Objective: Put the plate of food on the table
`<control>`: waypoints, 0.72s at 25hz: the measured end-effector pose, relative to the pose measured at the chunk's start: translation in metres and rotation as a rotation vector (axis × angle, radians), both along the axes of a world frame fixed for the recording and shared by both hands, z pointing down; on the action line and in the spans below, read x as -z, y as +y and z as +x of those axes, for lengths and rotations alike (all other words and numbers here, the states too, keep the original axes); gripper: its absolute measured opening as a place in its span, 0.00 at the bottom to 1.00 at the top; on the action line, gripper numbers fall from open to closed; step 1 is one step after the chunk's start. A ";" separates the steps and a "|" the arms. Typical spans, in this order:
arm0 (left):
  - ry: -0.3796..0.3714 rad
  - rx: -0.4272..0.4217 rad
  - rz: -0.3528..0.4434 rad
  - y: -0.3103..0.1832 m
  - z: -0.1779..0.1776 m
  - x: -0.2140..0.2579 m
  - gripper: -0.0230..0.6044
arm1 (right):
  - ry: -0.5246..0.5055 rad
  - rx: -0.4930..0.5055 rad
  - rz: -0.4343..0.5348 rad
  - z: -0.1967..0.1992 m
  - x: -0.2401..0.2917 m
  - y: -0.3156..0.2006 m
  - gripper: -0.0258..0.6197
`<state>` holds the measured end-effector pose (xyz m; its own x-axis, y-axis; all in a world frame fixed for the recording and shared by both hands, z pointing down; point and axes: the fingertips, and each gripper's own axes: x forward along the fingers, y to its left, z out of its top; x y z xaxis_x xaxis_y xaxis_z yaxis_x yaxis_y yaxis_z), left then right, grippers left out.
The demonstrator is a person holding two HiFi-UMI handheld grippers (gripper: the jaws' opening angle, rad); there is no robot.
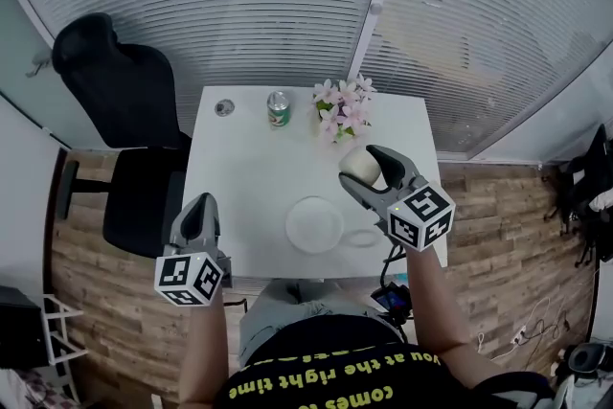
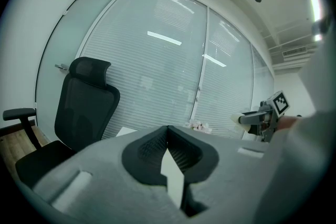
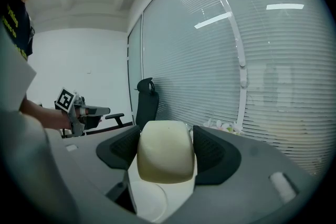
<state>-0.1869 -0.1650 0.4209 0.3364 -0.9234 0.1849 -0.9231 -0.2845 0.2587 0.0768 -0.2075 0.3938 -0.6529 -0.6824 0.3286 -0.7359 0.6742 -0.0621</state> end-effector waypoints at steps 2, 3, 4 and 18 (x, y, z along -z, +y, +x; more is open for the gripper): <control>-0.001 0.005 -0.001 0.004 -0.003 0.000 0.04 | 0.001 0.016 -0.002 -0.006 -0.001 0.003 0.54; -0.001 0.008 -0.003 0.006 -0.004 0.000 0.04 | 0.001 0.022 -0.004 -0.009 -0.002 0.005 0.54; -0.001 0.012 -0.004 0.007 -0.006 0.000 0.04 | 0.000 0.028 -0.007 -0.012 -0.003 0.006 0.54; -0.002 0.054 -0.030 0.022 -0.022 -0.010 0.04 | 0.003 0.106 -0.061 -0.045 -0.038 0.022 0.54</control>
